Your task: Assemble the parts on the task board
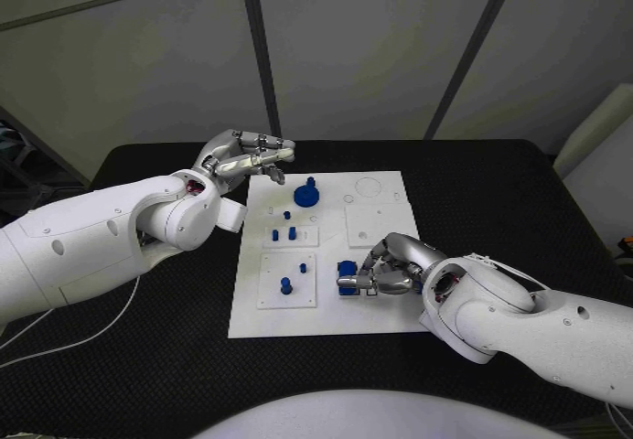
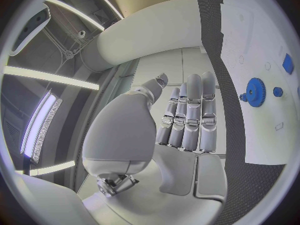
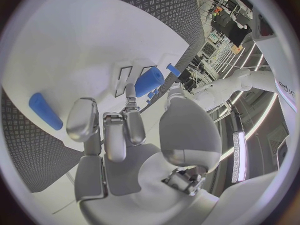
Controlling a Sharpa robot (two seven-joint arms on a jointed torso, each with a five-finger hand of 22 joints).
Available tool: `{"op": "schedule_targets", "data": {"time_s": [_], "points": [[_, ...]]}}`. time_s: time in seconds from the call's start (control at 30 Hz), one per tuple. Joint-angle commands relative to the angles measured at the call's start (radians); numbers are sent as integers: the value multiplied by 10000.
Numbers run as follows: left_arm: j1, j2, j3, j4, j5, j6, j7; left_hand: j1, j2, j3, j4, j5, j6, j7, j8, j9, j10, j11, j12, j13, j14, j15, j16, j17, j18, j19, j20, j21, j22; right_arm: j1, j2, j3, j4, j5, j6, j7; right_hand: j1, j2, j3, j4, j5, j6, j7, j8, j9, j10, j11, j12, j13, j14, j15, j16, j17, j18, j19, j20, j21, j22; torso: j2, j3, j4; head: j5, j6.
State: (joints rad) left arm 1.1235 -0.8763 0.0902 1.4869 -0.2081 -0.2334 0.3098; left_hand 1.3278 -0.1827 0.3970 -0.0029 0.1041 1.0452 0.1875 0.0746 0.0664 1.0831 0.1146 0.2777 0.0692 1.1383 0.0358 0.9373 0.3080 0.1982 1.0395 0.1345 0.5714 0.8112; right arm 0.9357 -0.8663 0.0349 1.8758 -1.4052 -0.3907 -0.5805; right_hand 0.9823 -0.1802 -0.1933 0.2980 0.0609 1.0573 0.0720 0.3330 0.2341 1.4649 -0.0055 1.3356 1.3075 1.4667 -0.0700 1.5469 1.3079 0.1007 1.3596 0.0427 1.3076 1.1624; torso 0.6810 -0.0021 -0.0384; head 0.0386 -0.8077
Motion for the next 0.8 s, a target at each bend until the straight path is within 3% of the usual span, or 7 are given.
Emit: {"op": "schedule_targets", "data": {"time_s": [0.03, 0.2, 0.3, 0.43, 0.67, 0.8], "points": [[13, 10, 6, 11, 15, 110, 58, -66, 41, -61, 20, -38, -35, -15, 36, 11, -78, 19, 37, -1, 0, 39, -33, -14, -176, -20, 74, -44, -14, 14, -24, 2, 77, -117, -100, 213, -69, 6, 10, 10, 107, -29, 1, 22, 28, 88, 20, -12, 766, 893, 30, -49, 1923, -129, -35, 13, -57, 15, 5, 5, -5, -1, 3], [13, 2, 6, 12, 15, 108, 49, -66, 41, -61, 20, -38, -35, -15, 36, 11, -78, 19, 37, -1, 0, 39, -33, -14, -176, -20, 74, -44, -14, 13, -125, 1, 234, -201, -130, 337, 34, 242, 194, -4, 498, 80, -42, 115, 83, 132, -15, 44, 827, 907, 8, -25, 1984, -137, -1, 5, -24, 68, -3, 4, -10, -11, 4], [13, 1, 6, 14, 15, 110, 47, -66, 41, -61, 20, -38, -35, -15, 36, 11, -78, 19, 37, -1, 0, 39, -33, -14, -176, -20, 74, -44, -14, 12, -203, 0, 312, -428, -121, 341, 1173, 765, 606, -73, 965, 233, -126, 281, 177, 171, -85, 81, 879, 917, -46, -7, 2030, -139, 29, -49, 3, 113, -3, 4, -10, -15, 8], [12, 2, 6, 12, 15, 111, 46, -66, 41, -61, 20, -38, -35, -15, 36, 11, -78, 19, 37, -1, 0, 39, -33, -14, -176, -20, 74, -44, -14, 11, -279, 0, 333, -614, -86, 309, 2211, 1043, 829, -386, 1229, 491, -256, 609, 342, 205, -194, 120, 928, 927, -133, 12, 2080, -153, 63, -107, 36, 168, -13, 7, -16, -33, 12], [12, 10, 6, 14, 15, 116, 45, -59, 48, -76, 19, -38, -39, -14, 38, 10, -98, 20, 45, -1, -10, 40, -31, -14, -176, -23, 76, -53, -17, 12, -276, 0, 231, -784, 35, 196, 2662, 1334, 739, -432, 1416, 534, -382, 1107, 627, 248, -307, 142, 973, 941, -233, 39, 2150, -170, 109, -212, 78, 243, -4, -3, 12, -72, 35], [12, 0, 6, 14, 15, 111, 44, -59, 48, -76, 19, -38, -39, -14, 38, 10, -98, 20, 45, -1, -10, 40, -31, -14, -176, -23, 76, -53, -17, 12, -269, 0, 204, -805, 104, 190, 2814, 1336, 655, -478, 1545, 470, -407, 1267, 726, 255, -333, 135, 980, 942, -256, 40, 2154, -171, 108, -236, 74, 244, 0, -3, 7, -65, 28]]}}
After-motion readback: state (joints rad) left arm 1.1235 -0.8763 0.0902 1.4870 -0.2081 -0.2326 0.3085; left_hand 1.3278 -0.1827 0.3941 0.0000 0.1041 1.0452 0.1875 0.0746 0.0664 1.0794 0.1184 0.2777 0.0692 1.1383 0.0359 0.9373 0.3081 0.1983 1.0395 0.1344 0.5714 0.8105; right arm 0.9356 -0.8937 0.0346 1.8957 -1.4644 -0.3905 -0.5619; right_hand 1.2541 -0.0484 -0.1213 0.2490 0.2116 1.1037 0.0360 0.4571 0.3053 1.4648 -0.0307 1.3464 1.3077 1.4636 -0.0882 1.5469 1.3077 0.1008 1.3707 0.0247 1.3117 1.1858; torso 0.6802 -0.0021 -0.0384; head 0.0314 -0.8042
